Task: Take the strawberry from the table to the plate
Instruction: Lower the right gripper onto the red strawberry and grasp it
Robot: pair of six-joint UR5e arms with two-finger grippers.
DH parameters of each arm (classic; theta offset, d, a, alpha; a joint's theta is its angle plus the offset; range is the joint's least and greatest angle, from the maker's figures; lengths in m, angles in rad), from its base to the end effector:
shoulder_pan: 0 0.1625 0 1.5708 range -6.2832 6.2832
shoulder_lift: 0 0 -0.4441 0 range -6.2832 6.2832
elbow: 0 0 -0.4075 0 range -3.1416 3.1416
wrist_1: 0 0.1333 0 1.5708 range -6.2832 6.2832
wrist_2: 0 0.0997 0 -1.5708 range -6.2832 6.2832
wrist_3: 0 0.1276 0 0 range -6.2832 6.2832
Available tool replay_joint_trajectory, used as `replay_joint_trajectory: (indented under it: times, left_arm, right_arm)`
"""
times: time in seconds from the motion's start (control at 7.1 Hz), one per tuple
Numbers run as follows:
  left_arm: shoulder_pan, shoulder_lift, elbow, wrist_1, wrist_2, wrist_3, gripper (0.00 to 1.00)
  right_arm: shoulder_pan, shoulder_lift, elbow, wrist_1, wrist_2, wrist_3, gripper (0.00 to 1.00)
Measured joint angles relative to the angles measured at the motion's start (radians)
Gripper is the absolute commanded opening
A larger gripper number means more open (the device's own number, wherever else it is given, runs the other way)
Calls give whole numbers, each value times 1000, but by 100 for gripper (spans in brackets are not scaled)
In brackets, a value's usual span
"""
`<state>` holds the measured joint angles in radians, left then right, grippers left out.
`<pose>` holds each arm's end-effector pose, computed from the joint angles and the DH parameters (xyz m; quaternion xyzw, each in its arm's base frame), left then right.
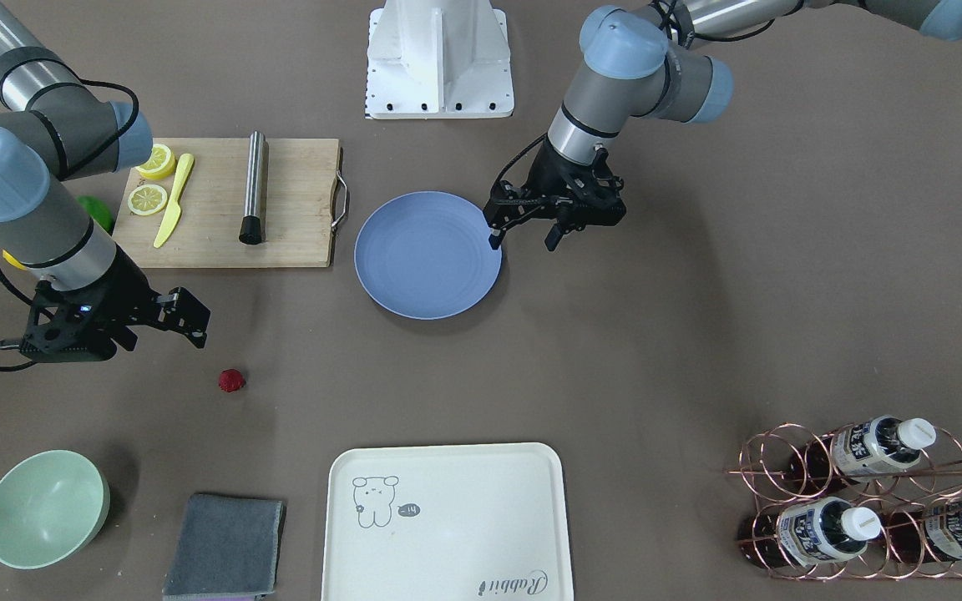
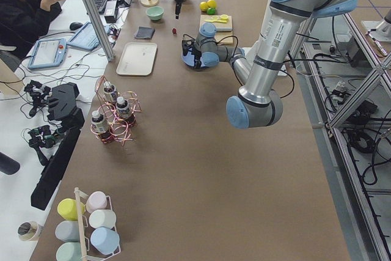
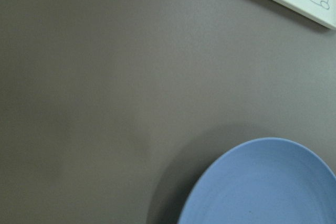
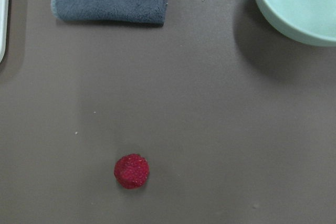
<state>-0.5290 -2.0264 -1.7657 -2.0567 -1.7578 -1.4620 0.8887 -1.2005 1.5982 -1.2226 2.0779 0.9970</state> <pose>0.5278 -0.4354 0.2768 0.0932 0.5334 -0.1259 0.8312 -0.3767 -0.5770 0.4329 0.0617 -0.4185 0.0511 0.9047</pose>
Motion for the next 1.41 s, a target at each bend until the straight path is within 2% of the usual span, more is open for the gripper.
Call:
replay_joint_trajectory:
  times: [0.28, 0.56, 0.99, 1.13, 1.27, 1.41]
  left_arm:
    - [-43, 43, -21, -3, -4, 148, 98]
    - [-111, 92, -45, -5, -3, 276, 98]
    - [-163, 143, -71, -5, -10, 345, 98]
    - [-170, 146, -71, -5, -12, 347, 98]
    - [-174, 149, -71, -5, -13, 348, 98]
    - [-176, 153, -72, -5, -13, 348, 98]
  right_arm:
    - [-10, 28, -49, 23, -11, 4, 100]
    - [-21, 41, -119, 99, -21, 5, 100]
    - [-63, 72, -170, 125, -74, 7, 99]
    - [-76, 88, -185, 126, -87, 14, 95]
    - [-86, 98, -193, 126, -92, 24, 75]
    - [-90, 102, -198, 126, -97, 28, 44]
